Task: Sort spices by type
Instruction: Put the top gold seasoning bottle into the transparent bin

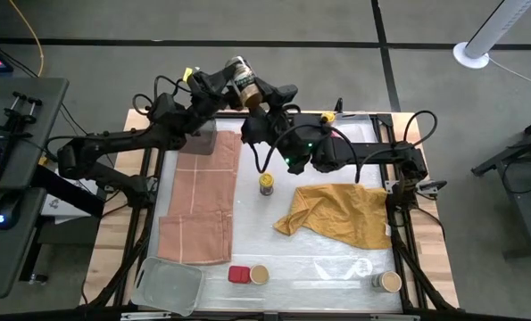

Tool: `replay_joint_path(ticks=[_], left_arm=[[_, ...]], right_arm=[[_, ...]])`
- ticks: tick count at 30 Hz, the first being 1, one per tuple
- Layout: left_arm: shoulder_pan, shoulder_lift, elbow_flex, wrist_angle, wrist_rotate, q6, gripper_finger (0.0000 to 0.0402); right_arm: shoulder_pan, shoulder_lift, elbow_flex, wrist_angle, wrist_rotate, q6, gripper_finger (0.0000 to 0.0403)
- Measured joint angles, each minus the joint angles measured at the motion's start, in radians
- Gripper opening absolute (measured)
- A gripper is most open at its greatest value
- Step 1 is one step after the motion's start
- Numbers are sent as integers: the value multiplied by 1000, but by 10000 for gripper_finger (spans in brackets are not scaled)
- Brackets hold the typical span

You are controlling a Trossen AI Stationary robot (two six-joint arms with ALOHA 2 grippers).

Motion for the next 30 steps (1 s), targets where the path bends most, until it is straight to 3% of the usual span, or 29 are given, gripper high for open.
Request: replay_joint_path(ticks=[7, 13, 19, 24, 30], left_arm=[[44, 0, 0, 0, 157, 122, 305], [79, -2, 0, -16, 379, 313, 305], [74, -36, 0, -238, 589, 562, 306], [25, -101, 0, -546, 554, 929, 306], [-41, -212, 0, -804, 328, 1372, 306]], right_arm=[[-4, -20, 0, 26, 38, 1, 270], [-16, -79, 0, 29, 80, 28, 270], [-13, -151, 0, -41, 179, 163, 270], [-14, -209, 0, -259, 232, 419, 270], [-13, -253, 0, -718, 147, 897, 270]])
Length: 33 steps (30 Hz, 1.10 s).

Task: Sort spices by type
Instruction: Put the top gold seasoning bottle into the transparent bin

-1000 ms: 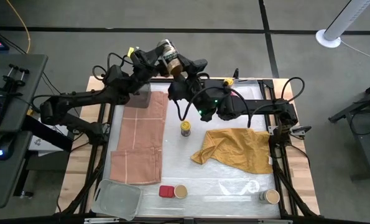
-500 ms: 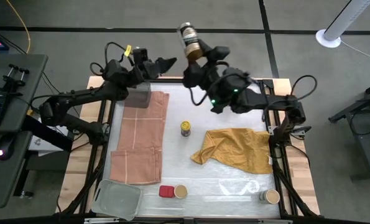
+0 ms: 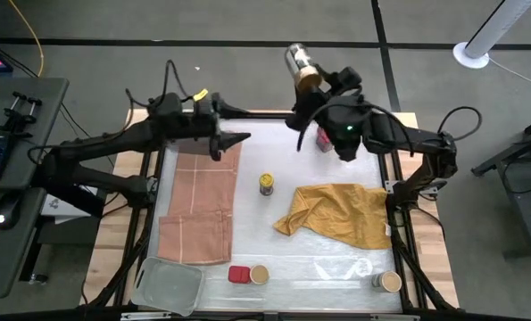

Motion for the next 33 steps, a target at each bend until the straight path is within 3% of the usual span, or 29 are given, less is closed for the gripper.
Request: replay_joint_path(ticks=[5, 9, 11, 16, 23, 28, 33], left_arm=[[-66, -97, 0, -149, -232, 318, 306], [-106, -129, 1, -217, -322, 394, 306], [-119, -127, 12, -263, -326, 402, 306], [-151, -49, 88, -443, -337, 404, 306], [-188, 31, 158, -636, -407, 331, 306], [-163, 15, 159, -705, -397, 182, 306], [-108, -48, 87, -640, -312, 47, 306]], right_arm=[[-49, -2, 0, -327, -314, 483, 270], [-138, 27, 0, -504, -661, 844, 270], [-174, 54, 0, -549, -787, 889, 270], [-197, 125, 0, -572, -973, 864, 270], [-179, 146, 0, -603, -1065, 818, 270], [-163, 114, 0, -740, -998, 834, 270], [-197, 103, 0, -945, -873, 870, 271]])
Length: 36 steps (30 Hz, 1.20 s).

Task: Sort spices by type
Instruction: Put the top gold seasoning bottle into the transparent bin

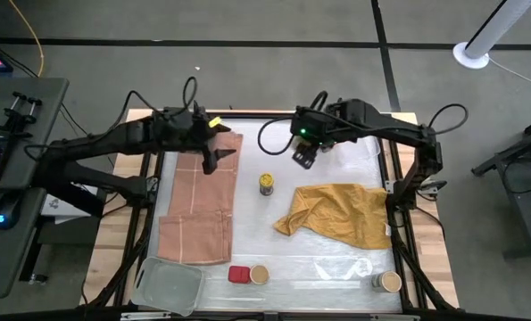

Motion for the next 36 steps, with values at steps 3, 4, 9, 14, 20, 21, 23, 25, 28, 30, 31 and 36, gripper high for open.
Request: replay_joint_path(ticks=[3, 4, 9, 14, 20, 21, 23, 25, 28, 30, 31, 36], left_arm=[[22, -55, -95, 73, 29, -68, 306], [28, -77, -129, 93, 32, -87, 306], [23, -172, -243, 127, 44, -197, 306], [6, -228, -292, 135, 42, -204, 306], [9, -215, -302, 157, 11, -203, 306], [9, -208, -302, 172, -3, -197, 306], [10, -193, -302, 202, -28, -172, 306], [15, -178, -302, 230, -58, -151, 306], [35, -154, -302, 280, -95, -159, 306], [55, -140, -302, 327, -115, -183, 306], [66, -134, -302, 342, -123, -195, 306], [122, -111, -301, 411, -145, -238, 306]], right_arm=[[-54, -8, -8, -61, 40, 15, 270], [-79, -22, -22, -44, 39, 13, 270], [-245, -82, -132, -47, 36, 15, 270], [-462, -180, -358, -7, 30, 82, 270], [-672, -227, -608, 288, -32, 146, 270], [-697, -224, -638, 345, -34, 145, 270], [-741, -209, -695, 445, -65, 149, 270], [-783, -187, -746, 512, -130, 151, 270], [-820, -167, -792, 571, -194, 116, 270], [-832, -161, -809, 583, -209, 75, 270], [-838, -159, -815, 590, -209, 61, 271], [-845, -158, -819, 609, -248, 13, 274]])
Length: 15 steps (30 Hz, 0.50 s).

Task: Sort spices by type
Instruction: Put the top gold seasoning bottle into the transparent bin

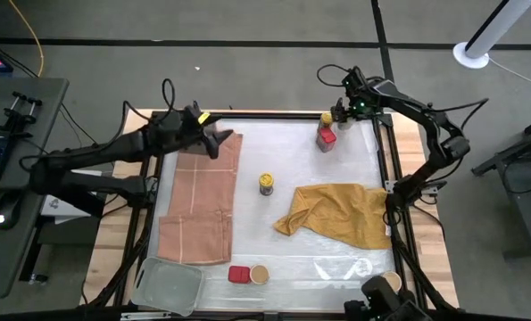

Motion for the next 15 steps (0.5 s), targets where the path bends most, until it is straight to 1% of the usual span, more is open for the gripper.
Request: replay_joint_path(ticks=[4, 9, 15], left_arm=[[49, 1, 0, 10, 0, 58, 306], [134, 1, 0, 40, 3, 142, 306], [217, 0, 0, 56, 90, 149, 306]], right_arm=[[2, 4, 0, -6, -23, 35, 276], [1, 8, 0, 9, -26, 140, 277], [1, 8, 0, 3, 15, 249, 278]])
